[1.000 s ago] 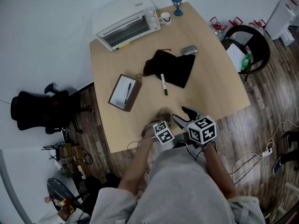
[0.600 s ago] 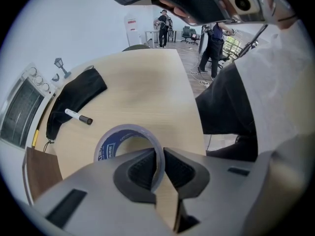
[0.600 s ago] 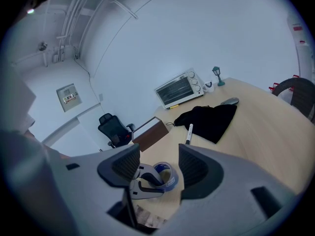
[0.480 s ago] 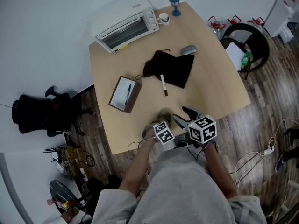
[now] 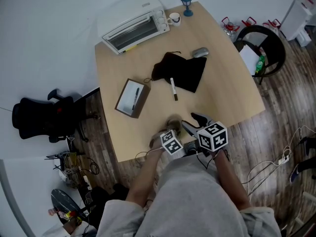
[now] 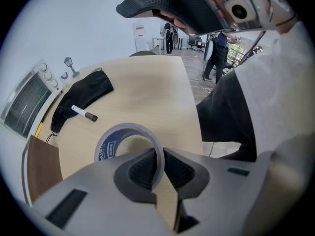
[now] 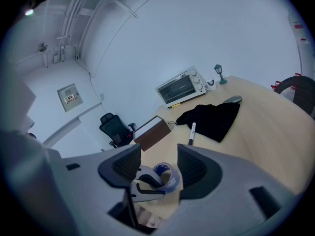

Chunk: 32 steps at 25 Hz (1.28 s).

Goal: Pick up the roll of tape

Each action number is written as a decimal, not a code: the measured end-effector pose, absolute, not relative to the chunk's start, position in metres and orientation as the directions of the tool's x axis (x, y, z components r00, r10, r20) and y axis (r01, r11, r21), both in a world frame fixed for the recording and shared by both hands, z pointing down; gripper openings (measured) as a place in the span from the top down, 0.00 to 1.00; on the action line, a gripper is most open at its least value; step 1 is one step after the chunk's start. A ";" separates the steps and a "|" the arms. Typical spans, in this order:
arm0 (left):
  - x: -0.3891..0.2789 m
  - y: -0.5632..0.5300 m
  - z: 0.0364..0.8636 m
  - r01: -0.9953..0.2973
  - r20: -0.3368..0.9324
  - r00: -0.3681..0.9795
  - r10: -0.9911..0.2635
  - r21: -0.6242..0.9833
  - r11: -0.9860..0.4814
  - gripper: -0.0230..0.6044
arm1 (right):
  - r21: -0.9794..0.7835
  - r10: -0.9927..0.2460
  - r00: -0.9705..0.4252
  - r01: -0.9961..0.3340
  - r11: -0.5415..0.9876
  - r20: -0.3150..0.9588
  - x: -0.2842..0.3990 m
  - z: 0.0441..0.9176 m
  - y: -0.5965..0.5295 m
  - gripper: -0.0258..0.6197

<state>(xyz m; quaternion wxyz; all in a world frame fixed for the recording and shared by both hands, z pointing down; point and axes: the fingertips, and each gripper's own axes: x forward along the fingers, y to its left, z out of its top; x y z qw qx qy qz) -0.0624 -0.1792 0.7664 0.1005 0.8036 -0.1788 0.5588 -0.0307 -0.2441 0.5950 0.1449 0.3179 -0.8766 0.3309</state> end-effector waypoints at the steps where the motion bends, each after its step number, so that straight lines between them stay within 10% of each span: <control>1: -0.062 -0.178 0.766 -0.405 0.931 0.316 -0.181 -0.040 -0.913 0.90 | -0.487 -0.461 -0.756 -0.653 0.580 0.465 -0.031 0.595 -0.244 0.59; 32: -0.079 -0.225 0.643 -0.790 0.641 0.538 -0.548 0.156 -0.593 0.90 | -0.474 -0.467 -0.746 -0.663 0.579 0.474 -0.024 0.598 -0.243 0.61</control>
